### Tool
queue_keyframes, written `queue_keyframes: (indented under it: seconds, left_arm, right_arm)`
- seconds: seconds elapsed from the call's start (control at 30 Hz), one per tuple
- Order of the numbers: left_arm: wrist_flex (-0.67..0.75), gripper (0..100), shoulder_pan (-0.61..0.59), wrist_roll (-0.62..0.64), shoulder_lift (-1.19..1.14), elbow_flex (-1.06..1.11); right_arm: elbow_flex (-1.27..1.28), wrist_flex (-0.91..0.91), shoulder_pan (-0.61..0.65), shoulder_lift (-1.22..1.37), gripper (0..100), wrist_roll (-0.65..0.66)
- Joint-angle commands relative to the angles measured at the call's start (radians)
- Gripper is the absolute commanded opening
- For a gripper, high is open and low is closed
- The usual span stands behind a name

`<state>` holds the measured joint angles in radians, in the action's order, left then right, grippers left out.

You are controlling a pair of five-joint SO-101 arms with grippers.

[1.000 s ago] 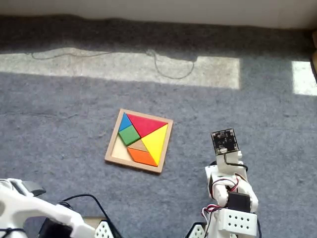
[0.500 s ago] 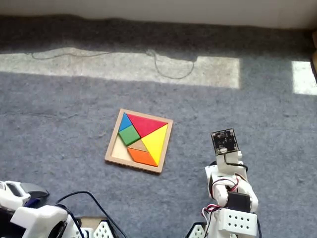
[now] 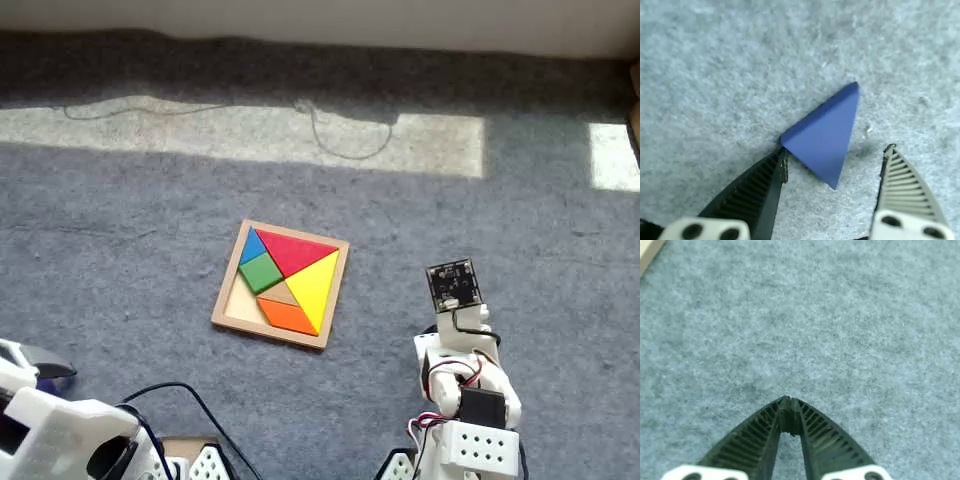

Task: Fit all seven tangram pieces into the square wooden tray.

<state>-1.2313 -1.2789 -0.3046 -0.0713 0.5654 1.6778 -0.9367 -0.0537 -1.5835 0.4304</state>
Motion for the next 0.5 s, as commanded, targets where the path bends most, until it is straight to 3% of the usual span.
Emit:
queue_keyframes:
  seconds: [0.0,0.13,0.33,0.47]
  left_arm:
    - [-0.008,30,0.147,0.003,-0.053,-0.122]
    - [-0.028,30,0.191,0.005,-0.077,-0.199]
    - [-0.087,30,0.157,-0.014,-0.001,-0.232]
    - [-0.095,30,0.147,-0.247,0.067,-0.220]
  right_arm:
    - [0.033,-0.008,-0.012,-0.012,1.2,0.000]
    - [0.033,-0.008,-0.012,-0.012,1.2,0.000]
    - [0.033,-0.008,-0.012,-0.012,1.2,0.000]
    - [0.033,-0.008,-0.012,-0.012,1.2,0.000]
